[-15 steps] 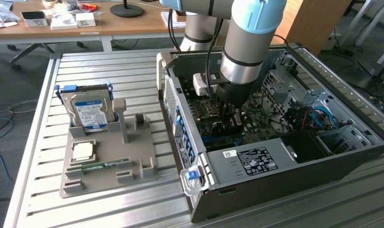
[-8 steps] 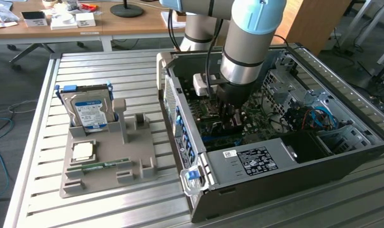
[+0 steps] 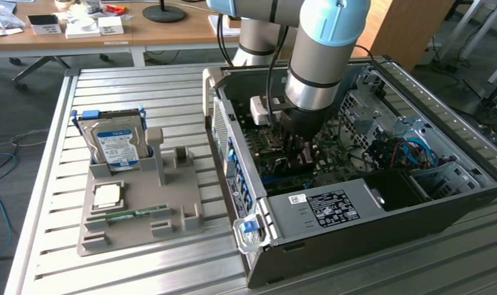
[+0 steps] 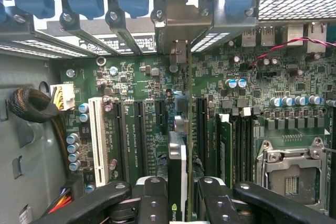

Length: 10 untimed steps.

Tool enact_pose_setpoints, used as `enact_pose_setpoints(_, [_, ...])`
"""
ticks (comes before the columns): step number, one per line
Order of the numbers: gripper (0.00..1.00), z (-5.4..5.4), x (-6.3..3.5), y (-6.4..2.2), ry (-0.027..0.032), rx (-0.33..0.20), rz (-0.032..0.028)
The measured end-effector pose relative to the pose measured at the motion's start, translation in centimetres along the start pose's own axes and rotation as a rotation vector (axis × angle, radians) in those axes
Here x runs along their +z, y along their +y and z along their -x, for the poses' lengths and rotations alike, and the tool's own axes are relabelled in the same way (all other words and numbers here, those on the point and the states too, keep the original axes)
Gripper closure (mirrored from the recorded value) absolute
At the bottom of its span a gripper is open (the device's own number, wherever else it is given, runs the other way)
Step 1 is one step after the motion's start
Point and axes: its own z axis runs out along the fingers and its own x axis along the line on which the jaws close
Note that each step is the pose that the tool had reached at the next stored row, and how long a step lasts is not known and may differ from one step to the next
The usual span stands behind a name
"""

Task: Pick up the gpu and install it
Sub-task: 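Insert the gpu into the slot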

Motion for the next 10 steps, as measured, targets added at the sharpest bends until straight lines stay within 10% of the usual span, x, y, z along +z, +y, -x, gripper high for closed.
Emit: enact_pose_setpoints(10, [0.73, -0.06, 0.14, 0.00, -0.0006, 0.000, -0.0003])
